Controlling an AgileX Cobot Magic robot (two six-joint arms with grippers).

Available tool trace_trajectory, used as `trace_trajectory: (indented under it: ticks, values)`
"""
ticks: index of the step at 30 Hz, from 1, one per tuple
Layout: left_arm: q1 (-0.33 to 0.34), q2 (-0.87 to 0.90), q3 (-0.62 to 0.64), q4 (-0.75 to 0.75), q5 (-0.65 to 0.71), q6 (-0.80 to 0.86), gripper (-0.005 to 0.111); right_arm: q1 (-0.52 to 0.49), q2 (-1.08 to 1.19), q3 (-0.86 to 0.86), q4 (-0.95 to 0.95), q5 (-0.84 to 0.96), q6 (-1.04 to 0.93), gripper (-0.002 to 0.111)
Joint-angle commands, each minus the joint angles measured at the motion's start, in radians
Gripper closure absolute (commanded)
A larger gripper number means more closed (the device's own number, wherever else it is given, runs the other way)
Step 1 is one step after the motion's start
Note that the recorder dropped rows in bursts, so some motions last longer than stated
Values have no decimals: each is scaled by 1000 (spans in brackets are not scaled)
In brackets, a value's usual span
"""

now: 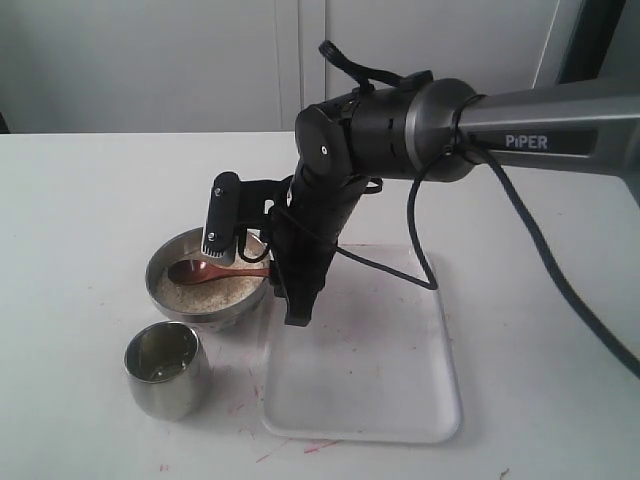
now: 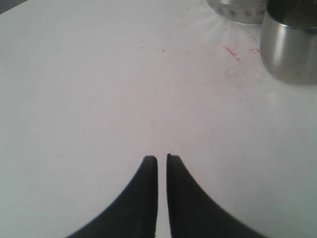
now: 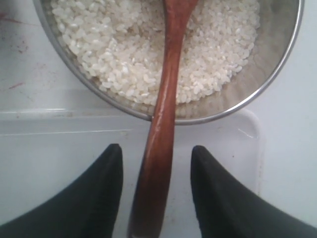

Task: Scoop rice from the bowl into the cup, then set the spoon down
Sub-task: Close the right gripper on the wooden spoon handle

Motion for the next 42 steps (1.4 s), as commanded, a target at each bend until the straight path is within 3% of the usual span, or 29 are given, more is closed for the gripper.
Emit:
trace_trajectory:
  ticks: [1,11,28,35,38,42]
  values:
    - [-4,7,9,-6,48,-6,92,0,4,0,1,10,9,67]
    - [-4,7,9,-6,48,-6,92,0,16,0,1,14,9,82]
    - [-4,7,9,-6,48,-6,92,0,14,-2,-3,12,9,82]
    - [-4,7,9,-6,48,-6,92,0,12,-2,-7,21,9,103]
    - [-4,7,9,-6,48,-6,92,0,-9,-2,-8,14,7,106]
    - [-4,7,9,-6,48,-6,92,0,-76,-2,-152,26,55,108]
